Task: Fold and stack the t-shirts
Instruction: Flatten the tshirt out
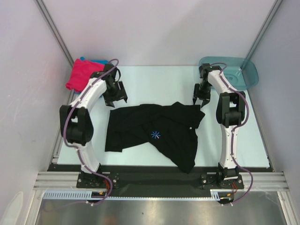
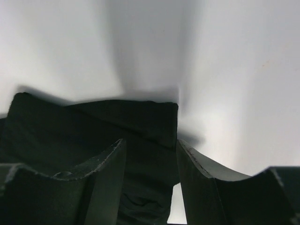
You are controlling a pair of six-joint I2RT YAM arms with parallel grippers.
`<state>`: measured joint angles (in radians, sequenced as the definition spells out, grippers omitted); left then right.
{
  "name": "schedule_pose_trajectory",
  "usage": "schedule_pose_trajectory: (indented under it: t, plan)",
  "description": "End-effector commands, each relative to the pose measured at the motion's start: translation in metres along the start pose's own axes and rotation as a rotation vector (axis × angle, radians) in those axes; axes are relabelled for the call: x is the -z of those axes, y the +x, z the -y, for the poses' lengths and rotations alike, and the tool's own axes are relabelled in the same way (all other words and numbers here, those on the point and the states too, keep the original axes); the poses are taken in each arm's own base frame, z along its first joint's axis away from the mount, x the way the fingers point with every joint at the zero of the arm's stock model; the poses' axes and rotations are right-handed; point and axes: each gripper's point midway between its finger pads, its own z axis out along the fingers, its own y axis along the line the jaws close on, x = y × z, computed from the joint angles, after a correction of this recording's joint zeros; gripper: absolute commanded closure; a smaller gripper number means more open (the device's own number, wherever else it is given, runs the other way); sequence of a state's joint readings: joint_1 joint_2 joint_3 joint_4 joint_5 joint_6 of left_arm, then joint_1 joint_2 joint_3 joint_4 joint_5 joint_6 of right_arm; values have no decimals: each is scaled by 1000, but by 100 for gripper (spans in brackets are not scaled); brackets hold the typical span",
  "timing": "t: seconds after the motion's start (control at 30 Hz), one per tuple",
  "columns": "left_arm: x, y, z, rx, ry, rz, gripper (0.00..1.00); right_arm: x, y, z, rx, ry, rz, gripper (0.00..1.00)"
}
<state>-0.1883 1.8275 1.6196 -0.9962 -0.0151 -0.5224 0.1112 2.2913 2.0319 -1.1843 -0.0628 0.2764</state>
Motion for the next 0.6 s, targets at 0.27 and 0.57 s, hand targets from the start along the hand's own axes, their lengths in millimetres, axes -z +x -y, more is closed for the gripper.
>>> schedule_pose_trajectory:
  t: [0.27, 0.57]
  plan:
    - [-39, 7, 20, -45, 75, -99, 24, 1, -1, 4, 19, -20, -18, 47]
    - [-33, 15, 26, -58, 125, -119, 23, 17, -8, -15, 26, -134, 12, 47]
